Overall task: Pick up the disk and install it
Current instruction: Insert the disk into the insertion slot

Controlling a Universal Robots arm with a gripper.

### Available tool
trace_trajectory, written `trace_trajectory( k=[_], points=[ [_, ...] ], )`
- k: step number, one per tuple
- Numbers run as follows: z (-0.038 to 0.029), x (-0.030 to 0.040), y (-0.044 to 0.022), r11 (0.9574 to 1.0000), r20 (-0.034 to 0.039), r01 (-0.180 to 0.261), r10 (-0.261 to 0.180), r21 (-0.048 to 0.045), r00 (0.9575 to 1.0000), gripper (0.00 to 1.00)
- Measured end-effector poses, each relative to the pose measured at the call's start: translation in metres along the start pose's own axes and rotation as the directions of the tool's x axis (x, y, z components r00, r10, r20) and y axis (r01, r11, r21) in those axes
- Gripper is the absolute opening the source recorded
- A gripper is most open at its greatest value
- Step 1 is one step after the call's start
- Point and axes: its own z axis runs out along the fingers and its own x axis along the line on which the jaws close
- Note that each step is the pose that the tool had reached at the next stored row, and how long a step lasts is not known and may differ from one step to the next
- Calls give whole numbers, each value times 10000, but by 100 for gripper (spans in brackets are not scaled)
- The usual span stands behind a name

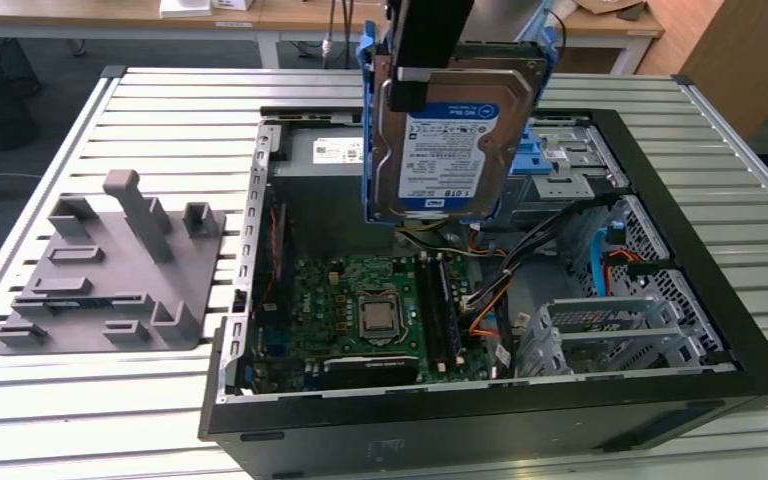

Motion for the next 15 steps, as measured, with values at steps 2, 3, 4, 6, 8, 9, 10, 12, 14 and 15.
trace_trajectory(
  k=[2, 3, 4, 6, 8, 9, 10, 12, 14, 15],
  points=[
    [1, 72, -2, 10000, -1, 0, 0, 0, 10000, 36],
    [3, 110, -3, 10000, 1, 0, 0, 0, 10000, 36],
    [5, 148, -4, 10000, 0, 0, 0, 0, 10000, 36],
    [8, 219, -6, 10000, 0, 0, 0, 0, 10000, 36],
    [11, 263, -10, 10000, 0, 0, 0, 0, 10000, 36],
    [11, 271, -21, 10000, -1, 0, 0, 0, 10000, 36],
    [12, 275, -35, 10000, 0, 0, 0, 0, 10000, 36],
    [13, 279, -70, 10000, 0, 1, -1, 0, 10000, 36],
    [14, 281, -111, 10000, 1, 0, 0, 1, 10000, 36],
    [14, 283, -131, 10000, 0, 0, 0, 0, 10000, 36]
  ],
)
